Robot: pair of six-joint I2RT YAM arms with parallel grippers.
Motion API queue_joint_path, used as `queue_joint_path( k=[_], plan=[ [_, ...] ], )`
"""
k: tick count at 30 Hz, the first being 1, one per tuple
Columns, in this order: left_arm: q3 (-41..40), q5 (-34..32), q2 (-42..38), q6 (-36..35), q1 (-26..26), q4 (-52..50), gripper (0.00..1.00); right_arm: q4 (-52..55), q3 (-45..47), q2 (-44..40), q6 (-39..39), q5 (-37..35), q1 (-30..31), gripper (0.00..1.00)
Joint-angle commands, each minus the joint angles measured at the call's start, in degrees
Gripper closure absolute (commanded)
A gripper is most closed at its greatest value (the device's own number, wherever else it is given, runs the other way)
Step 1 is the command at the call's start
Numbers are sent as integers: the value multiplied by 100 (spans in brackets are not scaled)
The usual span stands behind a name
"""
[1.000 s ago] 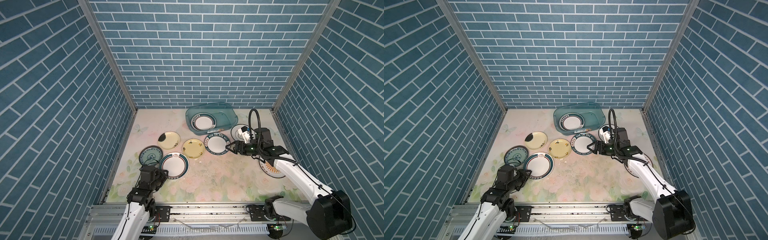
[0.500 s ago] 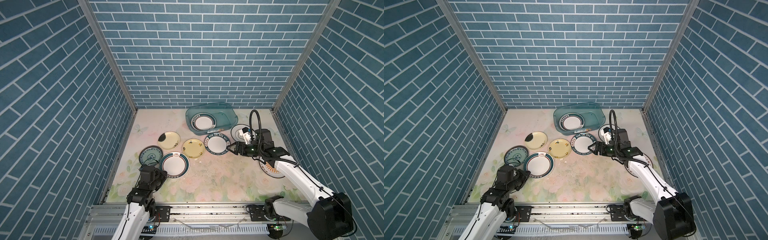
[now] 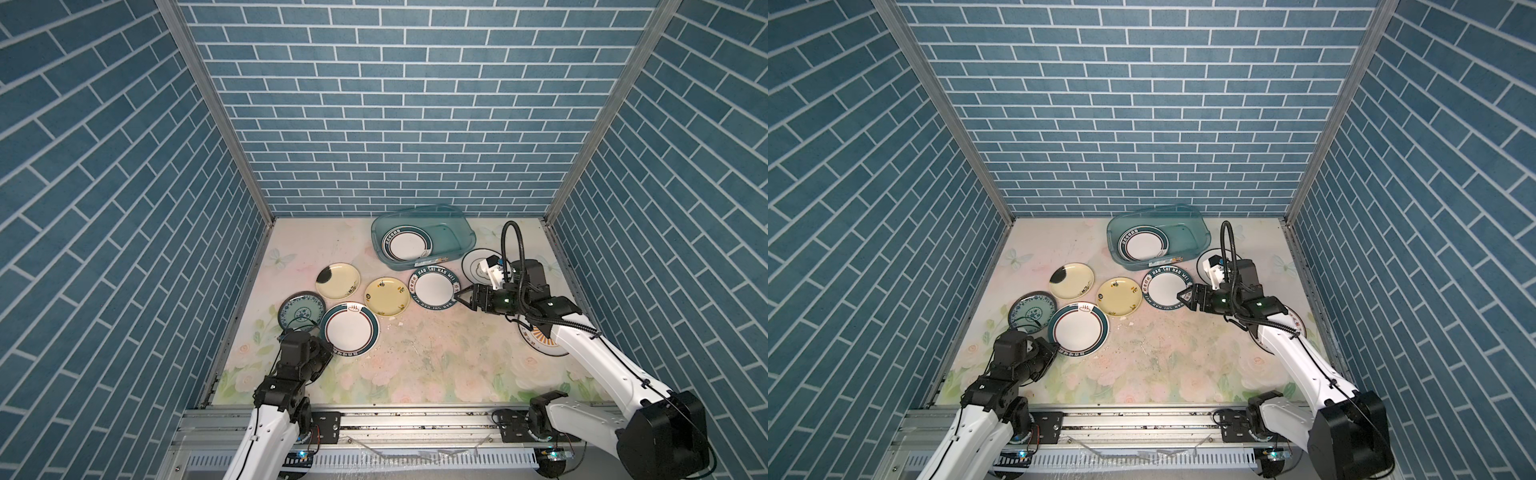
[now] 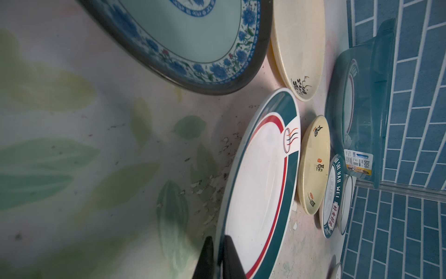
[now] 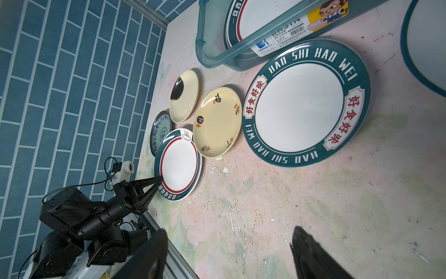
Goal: Place the plates into the plastic bin on the countertop
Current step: Pick up the plate from the middle-left of the table.
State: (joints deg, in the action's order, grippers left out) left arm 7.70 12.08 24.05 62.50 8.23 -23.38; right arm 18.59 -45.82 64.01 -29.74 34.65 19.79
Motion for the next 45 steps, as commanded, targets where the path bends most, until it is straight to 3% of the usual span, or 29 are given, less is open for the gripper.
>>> queue_joint_path(
  k=[1, 5, 23, 29, 36, 45],
  plan=[
    [-8, -128, 38, -137, -23, -720, 95, -5, 98, -106, -61, -81, -27, 19],
    [101, -118, 8, -133, -23, -756, 100, -31, 118, -122, -76, -167, -37, 19],
    [641, -369, -349, -20, -23, -1249, 100, 188, 22, -276, -41, -635, -124, 19],
    [813, -782, -661, 25, -23, -1637, 100, 171, -6, -291, -127, -761, -151, 19],
    [1006, -1078, -957, -19, -21, -1993, 100, 121, -14, -262, -251, -714, -169, 19],
    [1144, -973, -870, -158, -23, -1821, 100, 56, -50, -231, -344, -597, -184, 19]
  ],
)
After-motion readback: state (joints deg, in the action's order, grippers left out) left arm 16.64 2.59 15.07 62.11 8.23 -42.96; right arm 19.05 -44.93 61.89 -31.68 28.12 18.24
